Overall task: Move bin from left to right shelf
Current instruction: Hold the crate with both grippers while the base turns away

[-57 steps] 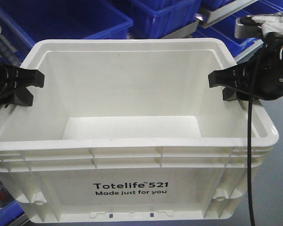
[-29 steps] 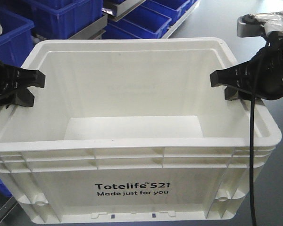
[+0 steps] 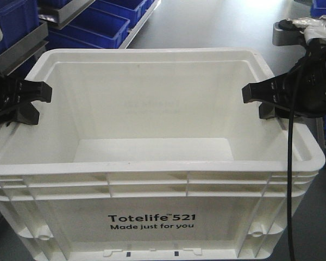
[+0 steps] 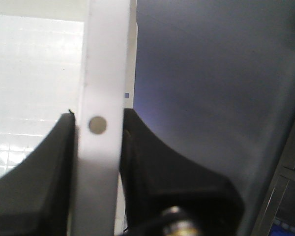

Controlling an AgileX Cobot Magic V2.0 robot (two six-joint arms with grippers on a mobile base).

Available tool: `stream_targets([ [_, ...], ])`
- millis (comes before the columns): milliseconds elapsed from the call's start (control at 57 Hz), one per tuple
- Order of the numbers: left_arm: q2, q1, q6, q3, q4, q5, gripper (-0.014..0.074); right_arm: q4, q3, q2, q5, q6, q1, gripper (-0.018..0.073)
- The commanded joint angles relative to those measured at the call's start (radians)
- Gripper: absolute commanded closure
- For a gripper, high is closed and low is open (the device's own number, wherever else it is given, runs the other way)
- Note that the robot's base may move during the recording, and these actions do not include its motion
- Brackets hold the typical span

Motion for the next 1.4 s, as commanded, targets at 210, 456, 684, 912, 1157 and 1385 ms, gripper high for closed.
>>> stream_targets([
  [210, -0.039, 0.004, 0.016, -0.038, 0.044, -0.067, 0.0603, -0.026, -0.043, -0.045, -0.078, -0.02, -0.003, 0.0559],
  [456, -0.039, 0.004, 0.016, -0.038, 0.044, -0.066, 0.0603, -0.026, -0.043, -0.045, -0.076, -0.02, -0.003, 0.0559],
  [684, -0.039, 0.004, 0.016, -0.038, 0.044, -0.066, 0.0603, -0.025, -0.043, -0.045, -0.052, -0.02, -0.003, 0.0559],
  [912, -0.039, 0.004, 0.016, -0.038, 0.044, -0.066, 0.0603, -0.025, -0.043, -0.045, -0.016, -0.02, -0.003, 0.0559],
  [1157, -0.039, 0.004, 0.016, -0.038, 0.044, -0.067, 0.0603, -0.025, -0.043, -0.045, 0.004, -0.02, -0.003, 0.0559],
  [1385, -0.039, 0.004, 0.016, -0.038, 0.044, -0.067, 0.0603, -0.025, -0.043, -0.045, 0.004, -0.02, -0.003, 0.0559],
])
